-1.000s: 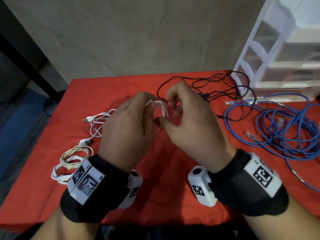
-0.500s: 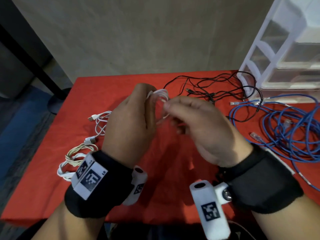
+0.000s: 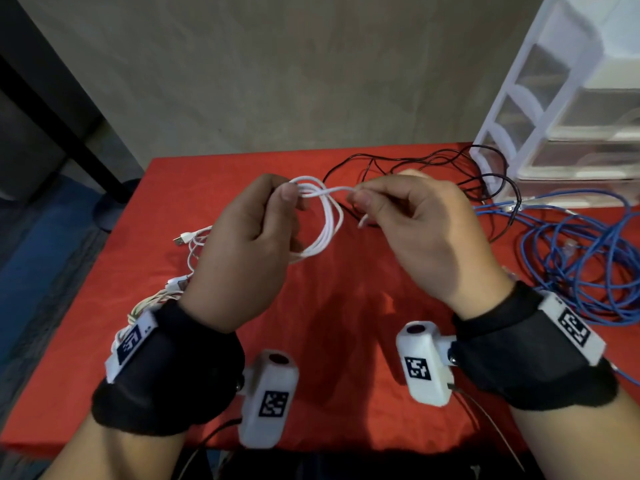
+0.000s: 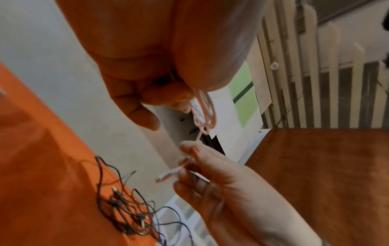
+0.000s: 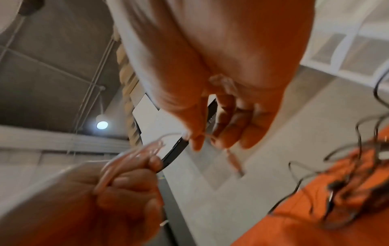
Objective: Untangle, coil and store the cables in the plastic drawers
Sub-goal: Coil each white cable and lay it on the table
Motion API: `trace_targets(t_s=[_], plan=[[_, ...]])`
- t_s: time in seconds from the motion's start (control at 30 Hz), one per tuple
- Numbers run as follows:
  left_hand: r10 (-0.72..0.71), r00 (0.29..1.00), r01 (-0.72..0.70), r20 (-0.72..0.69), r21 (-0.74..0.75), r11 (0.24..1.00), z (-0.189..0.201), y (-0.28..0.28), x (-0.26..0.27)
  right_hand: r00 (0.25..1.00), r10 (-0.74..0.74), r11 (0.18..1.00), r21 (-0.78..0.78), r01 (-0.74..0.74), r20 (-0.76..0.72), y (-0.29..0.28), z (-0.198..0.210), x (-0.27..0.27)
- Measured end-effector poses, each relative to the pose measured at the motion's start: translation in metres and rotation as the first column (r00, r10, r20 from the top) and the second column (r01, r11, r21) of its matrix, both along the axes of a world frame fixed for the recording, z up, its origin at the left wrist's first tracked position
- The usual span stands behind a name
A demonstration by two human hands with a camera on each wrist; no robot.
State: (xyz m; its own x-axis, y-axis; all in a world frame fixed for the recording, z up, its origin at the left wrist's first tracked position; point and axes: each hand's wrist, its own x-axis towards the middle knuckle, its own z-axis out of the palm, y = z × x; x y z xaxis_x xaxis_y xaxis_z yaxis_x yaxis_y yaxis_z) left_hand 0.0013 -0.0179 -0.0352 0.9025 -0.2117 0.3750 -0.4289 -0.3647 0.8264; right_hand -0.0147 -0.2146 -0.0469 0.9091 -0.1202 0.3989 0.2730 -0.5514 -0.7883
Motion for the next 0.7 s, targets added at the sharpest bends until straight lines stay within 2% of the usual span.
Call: trace_targets(t_s=[0.03,0.07,0.13,0.17,0.2,0.23,0.33,0.5,0.7], plan=[[-0.017,1.000,0.017,-0.015,-0.020,1.000,0.000,-0.003,-0.003,1.000,0.025,0.987,0.157,-0.022,-0.018,0.004,0.000,0.000],[-0.022,1.000,0.022,-0.006,-0.010,1.000,0.000,-0.007,-0.005,0.996,0.072,0.933,0.356,-0.053,-0.042,0.010,0.003,-0.002],[-0.005,0.999,0.003,0.046,0.036,0.999,-0.002,-0.013,-0.010,0.969,0.215,0.685,0.726,-0.059,-0.124,0.018,0.011,-0.007],[0.015,0.997,-0.020,0.076,0.055,0.998,-0.003,-0.015,-0.011,0.949,0.273,0.579,0.815,-0.030,-0.159,0.020,0.015,-0.009],[0.037,0.994,-0.045,0.105,0.071,0.997,-0.005,-0.015,-0.011,0.933,0.306,0.526,0.850,0.000,-0.189,0.020,0.016,-0.009],[0.055,0.990,-0.067,0.130,0.090,0.994,-0.006,-0.015,-0.011,0.924,0.320,0.510,0.860,0.018,-0.210,0.019,0.018,-0.009],[0.053,0.985,-0.077,0.165,0.141,0.987,-0.007,-0.016,-0.012,0.922,0.305,0.530,0.847,0.044,-0.239,0.016,0.016,-0.008],[0.010,0.989,-0.028,0.151,0.118,0.993,-0.005,-0.018,-0.016,0.866,0.386,0.536,0.842,0.070,-0.318,0.014,0.015,-0.009],[0.174,0.946,-0.216,0.275,0.129,0.968,-0.007,-0.017,-0.011,0.745,0.598,0.512,0.856,-0.072,-0.295,0.024,0.019,-0.021]])
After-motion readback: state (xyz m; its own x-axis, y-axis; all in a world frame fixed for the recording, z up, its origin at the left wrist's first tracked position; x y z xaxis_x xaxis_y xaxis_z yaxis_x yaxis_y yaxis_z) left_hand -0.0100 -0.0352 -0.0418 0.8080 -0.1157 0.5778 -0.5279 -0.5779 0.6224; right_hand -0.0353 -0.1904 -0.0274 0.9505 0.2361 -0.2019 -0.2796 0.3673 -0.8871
